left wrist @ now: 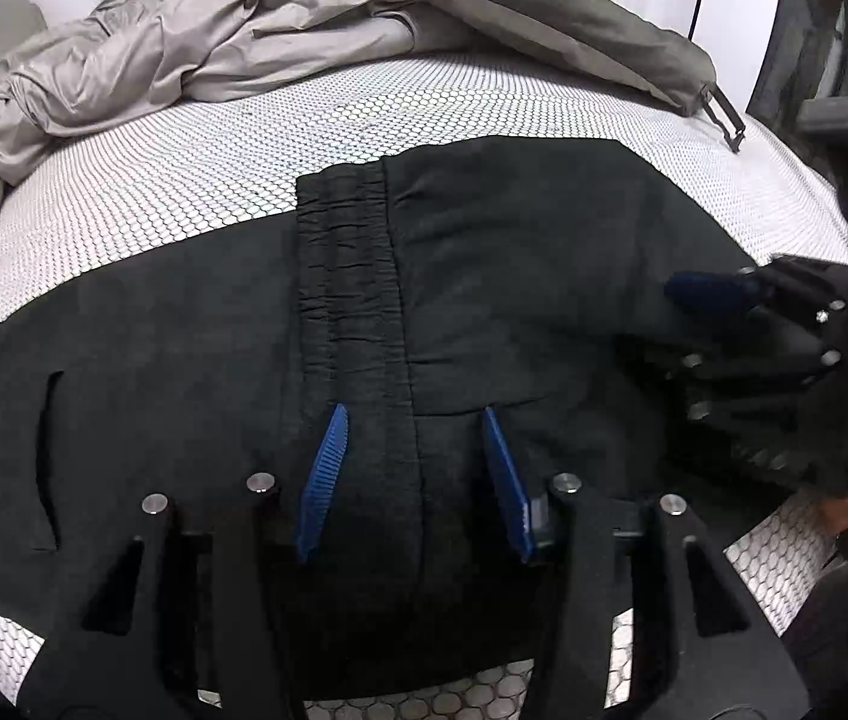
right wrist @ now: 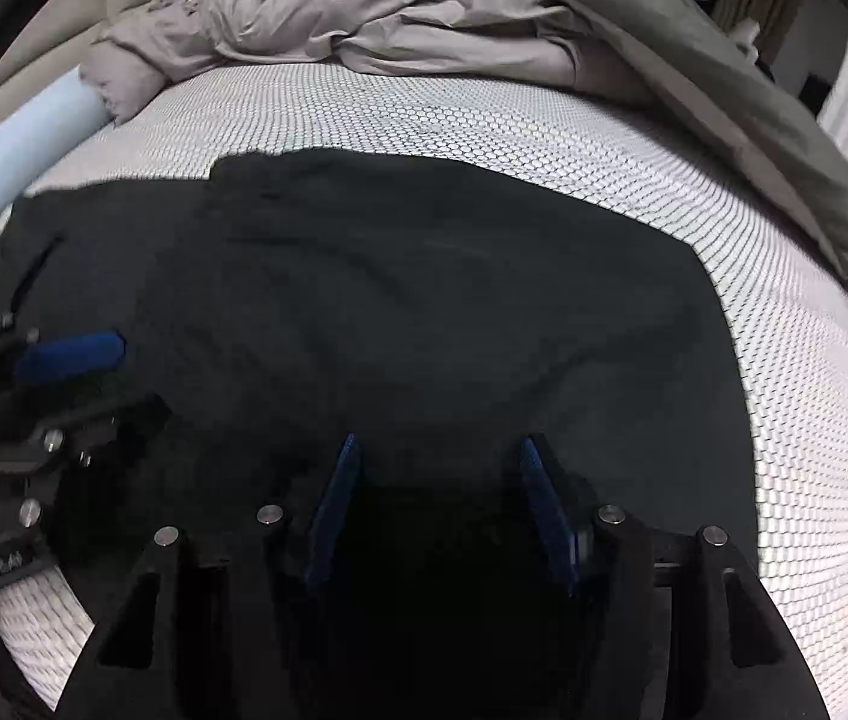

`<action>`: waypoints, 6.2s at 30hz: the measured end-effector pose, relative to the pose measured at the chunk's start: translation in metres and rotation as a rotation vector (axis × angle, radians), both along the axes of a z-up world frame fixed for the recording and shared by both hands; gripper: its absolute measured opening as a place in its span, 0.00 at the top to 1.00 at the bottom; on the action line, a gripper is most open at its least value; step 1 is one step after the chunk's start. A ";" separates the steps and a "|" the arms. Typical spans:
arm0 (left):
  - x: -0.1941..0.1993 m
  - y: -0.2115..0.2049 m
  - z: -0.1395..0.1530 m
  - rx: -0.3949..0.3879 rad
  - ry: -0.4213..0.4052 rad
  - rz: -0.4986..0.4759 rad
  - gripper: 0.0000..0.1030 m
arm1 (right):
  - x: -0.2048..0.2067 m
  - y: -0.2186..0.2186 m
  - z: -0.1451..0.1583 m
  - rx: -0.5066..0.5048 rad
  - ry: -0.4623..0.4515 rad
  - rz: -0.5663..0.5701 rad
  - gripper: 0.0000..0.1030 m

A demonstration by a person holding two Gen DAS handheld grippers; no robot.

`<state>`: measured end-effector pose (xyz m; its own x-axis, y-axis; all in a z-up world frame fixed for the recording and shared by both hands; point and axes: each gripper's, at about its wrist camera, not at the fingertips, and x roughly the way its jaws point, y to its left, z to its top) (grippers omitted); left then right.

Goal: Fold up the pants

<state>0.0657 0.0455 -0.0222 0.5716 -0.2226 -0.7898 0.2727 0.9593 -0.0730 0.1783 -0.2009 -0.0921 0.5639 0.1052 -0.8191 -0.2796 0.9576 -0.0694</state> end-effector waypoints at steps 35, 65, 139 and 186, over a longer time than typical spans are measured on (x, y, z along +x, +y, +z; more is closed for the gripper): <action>-0.005 -0.028 0.009 0.049 -0.043 -0.092 0.57 | -0.027 0.007 0.021 0.025 -0.113 0.066 0.40; -0.026 -0.010 -0.007 0.114 -0.059 -0.055 0.57 | -0.014 -0.119 -0.012 0.486 0.071 -0.041 0.86; -0.062 -0.123 0.104 -0.126 -0.205 -0.317 0.27 | -0.062 -0.171 0.029 0.348 -0.111 -0.149 0.11; -0.008 -0.005 0.046 -0.038 -0.069 0.014 0.46 | 0.008 -0.101 0.036 0.703 0.012 -0.035 0.84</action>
